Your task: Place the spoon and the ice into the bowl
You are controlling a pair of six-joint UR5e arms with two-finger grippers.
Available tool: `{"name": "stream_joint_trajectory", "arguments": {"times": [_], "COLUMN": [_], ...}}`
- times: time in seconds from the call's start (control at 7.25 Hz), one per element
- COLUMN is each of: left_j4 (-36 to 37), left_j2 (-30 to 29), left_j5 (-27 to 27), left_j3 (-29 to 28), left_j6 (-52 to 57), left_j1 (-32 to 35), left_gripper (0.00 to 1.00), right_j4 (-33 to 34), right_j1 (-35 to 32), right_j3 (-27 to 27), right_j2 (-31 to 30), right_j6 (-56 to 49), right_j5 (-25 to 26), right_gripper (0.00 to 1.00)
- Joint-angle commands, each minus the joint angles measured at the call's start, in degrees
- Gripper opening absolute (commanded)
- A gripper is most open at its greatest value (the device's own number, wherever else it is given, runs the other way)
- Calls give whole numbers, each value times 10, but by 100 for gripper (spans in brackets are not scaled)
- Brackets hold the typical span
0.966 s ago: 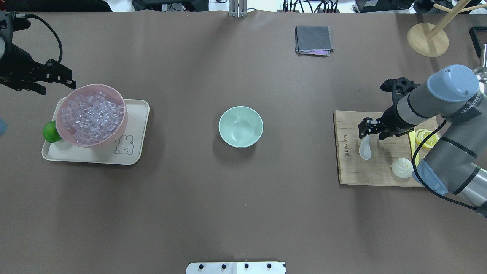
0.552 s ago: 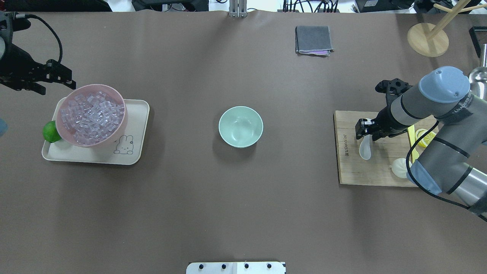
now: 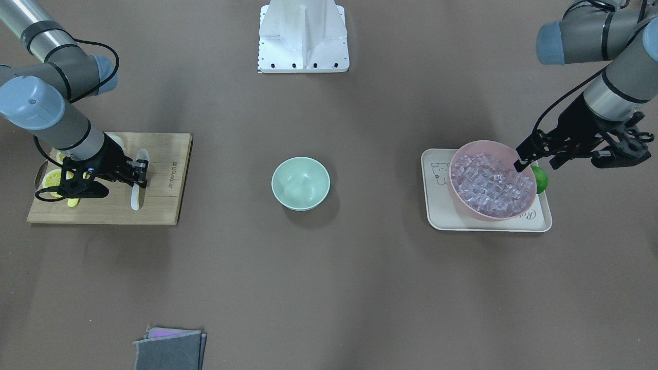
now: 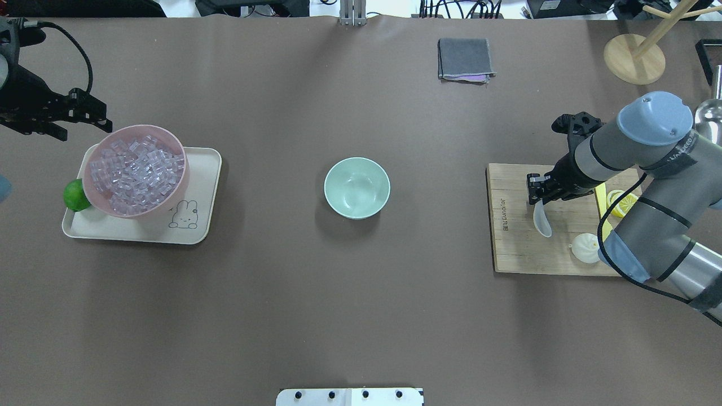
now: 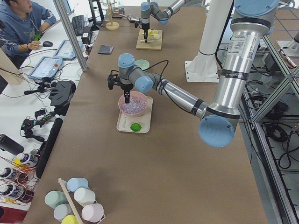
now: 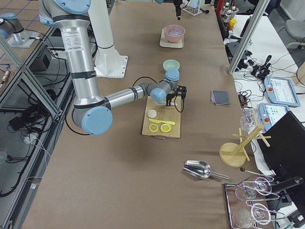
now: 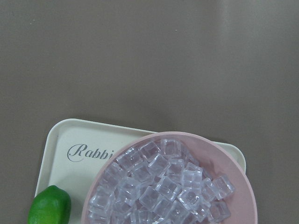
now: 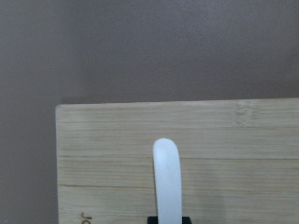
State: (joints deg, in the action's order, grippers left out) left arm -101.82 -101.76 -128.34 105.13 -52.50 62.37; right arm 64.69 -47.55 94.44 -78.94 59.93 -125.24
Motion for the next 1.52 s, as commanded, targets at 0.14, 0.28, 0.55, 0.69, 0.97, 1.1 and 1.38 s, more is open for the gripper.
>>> {"name": "stream_joint_trajectory", "arguments": {"times": [0.14, 0.28, 0.55, 0.69, 0.97, 1.1, 1.38], "left_j4": [7, 7, 7, 7, 7, 7, 7], "left_j2": [4, 3, 3, 4, 5, 8, 17], "left_j5": [46, 57, 88, 94, 95, 93, 93], "left_j3": [2, 3, 13, 12, 5, 6, 5], "left_j6": [-15, -21, 46, 70, 64, 53, 13], "left_j1": [-32, -48, -74, -74, -88, -95, -133], "left_gripper": [85, 82, 79, 79, 79, 79, 79], "right_j4": [8, 10, 9, 10, 10, 10, 10], "right_j1": [-14, -14, -9, -1, 17, 31, 49], "right_j3": [14, 13, 13, 9, 6, 4, -16], "right_j2": [25, 51, 83, 99, 138, 154, 188], "right_j6": [17, 53, 76, 92, 148, 171, 199], "right_j5": [-23, -23, -22, -19, -11, 4, 31], "right_gripper": [0, 0, 0, 0, 0, 0, 0]}}
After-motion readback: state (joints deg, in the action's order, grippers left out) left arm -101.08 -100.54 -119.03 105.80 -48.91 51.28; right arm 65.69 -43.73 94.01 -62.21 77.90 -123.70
